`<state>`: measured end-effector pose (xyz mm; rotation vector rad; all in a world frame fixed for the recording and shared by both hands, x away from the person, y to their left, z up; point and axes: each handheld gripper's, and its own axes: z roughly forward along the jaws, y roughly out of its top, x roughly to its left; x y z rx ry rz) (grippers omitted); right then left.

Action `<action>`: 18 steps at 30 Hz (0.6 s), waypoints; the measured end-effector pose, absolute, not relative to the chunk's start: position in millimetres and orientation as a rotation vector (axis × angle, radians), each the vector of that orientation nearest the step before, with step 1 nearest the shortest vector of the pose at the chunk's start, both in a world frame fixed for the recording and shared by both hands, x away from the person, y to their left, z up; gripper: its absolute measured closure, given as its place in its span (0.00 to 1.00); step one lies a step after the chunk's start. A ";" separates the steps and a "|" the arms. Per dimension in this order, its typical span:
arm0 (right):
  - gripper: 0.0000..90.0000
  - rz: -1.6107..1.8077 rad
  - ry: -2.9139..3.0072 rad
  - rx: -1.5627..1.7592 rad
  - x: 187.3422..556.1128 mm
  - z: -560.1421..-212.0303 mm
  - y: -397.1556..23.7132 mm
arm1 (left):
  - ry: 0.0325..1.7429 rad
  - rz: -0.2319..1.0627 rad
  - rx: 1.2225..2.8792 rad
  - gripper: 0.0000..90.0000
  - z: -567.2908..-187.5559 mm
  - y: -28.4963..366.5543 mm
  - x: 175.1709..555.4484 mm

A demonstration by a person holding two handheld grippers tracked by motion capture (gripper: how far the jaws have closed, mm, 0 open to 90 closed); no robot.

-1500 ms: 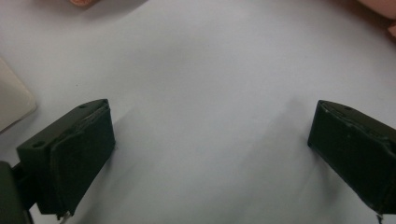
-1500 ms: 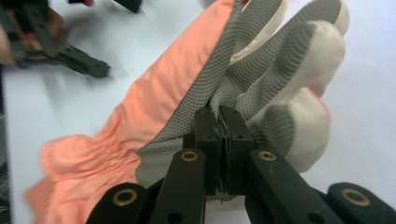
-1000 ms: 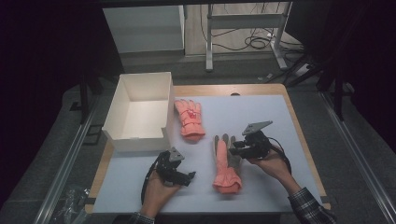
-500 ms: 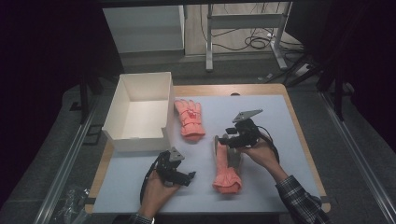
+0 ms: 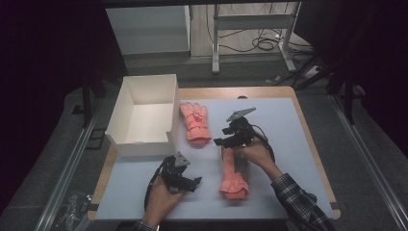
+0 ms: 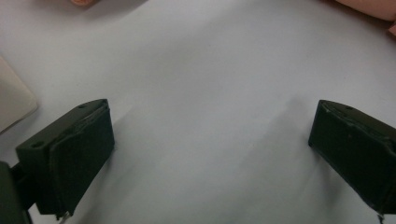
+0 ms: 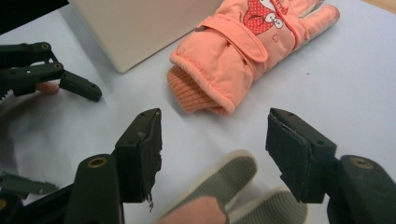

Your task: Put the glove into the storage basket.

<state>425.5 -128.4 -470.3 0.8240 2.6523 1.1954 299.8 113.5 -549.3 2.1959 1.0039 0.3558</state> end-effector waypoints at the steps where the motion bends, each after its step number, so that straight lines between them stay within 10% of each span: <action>1: 0.40 1.197 2.652 0.829 426.6 -470.8 -126.4 | 1.004 0.356 2.196 0.00 -549.4 113.4 299.7; 18: 0.38 1.166 2.640 0.824 453.3 -475.3 -97.6 | 1.006 0.356 2.194 0.00 -549.5 113.5 299.7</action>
